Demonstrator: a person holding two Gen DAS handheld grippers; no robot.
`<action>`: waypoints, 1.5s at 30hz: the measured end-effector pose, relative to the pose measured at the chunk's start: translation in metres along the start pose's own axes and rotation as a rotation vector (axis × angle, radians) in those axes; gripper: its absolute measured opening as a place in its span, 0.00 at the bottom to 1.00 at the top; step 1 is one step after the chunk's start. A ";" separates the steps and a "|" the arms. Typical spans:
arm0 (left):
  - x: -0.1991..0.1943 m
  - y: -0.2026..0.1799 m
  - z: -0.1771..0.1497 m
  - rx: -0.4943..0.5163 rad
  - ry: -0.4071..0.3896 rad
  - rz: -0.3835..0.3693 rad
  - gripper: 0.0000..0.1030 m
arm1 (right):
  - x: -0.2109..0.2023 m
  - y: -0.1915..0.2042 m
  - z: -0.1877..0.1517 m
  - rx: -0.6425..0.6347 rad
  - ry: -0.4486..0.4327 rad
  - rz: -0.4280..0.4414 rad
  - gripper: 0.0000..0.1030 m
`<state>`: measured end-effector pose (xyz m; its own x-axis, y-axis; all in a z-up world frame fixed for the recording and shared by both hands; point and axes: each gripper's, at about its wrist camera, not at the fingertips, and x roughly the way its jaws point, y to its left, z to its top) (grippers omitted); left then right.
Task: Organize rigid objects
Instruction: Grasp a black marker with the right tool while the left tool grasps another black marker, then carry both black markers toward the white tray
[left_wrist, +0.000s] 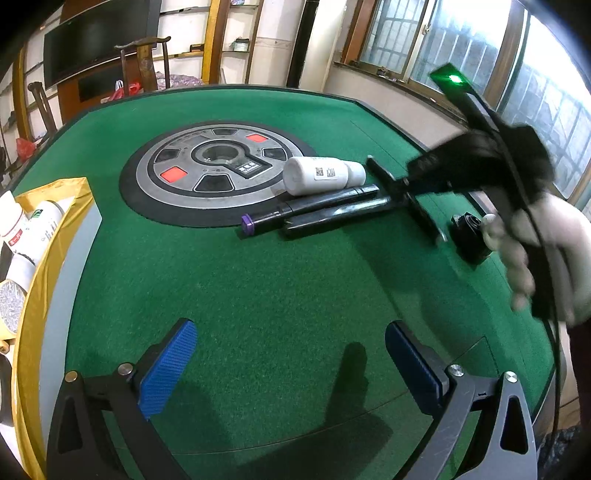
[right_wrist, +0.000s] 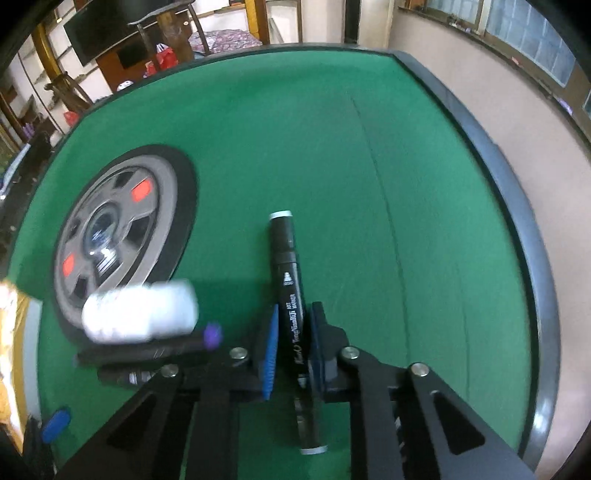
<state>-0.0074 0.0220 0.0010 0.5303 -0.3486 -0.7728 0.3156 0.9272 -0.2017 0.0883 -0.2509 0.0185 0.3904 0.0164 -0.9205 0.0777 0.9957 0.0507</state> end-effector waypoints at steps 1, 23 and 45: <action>0.000 0.001 0.000 -0.003 -0.002 -0.004 0.99 | -0.004 0.001 -0.010 -0.002 0.006 0.014 0.15; 0.006 -0.011 0.012 -0.151 0.065 0.045 0.99 | -0.075 -0.012 -0.165 0.069 -0.198 0.275 0.14; 0.009 -0.042 0.005 0.152 0.063 0.167 0.19 | -0.057 0.004 -0.159 0.065 -0.182 0.278 0.23</action>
<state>-0.0120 -0.0203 0.0050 0.5364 -0.1784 -0.8249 0.3447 0.9385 0.0212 -0.0795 -0.2331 0.0091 0.5615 0.2644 -0.7841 0.0011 0.9473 0.3202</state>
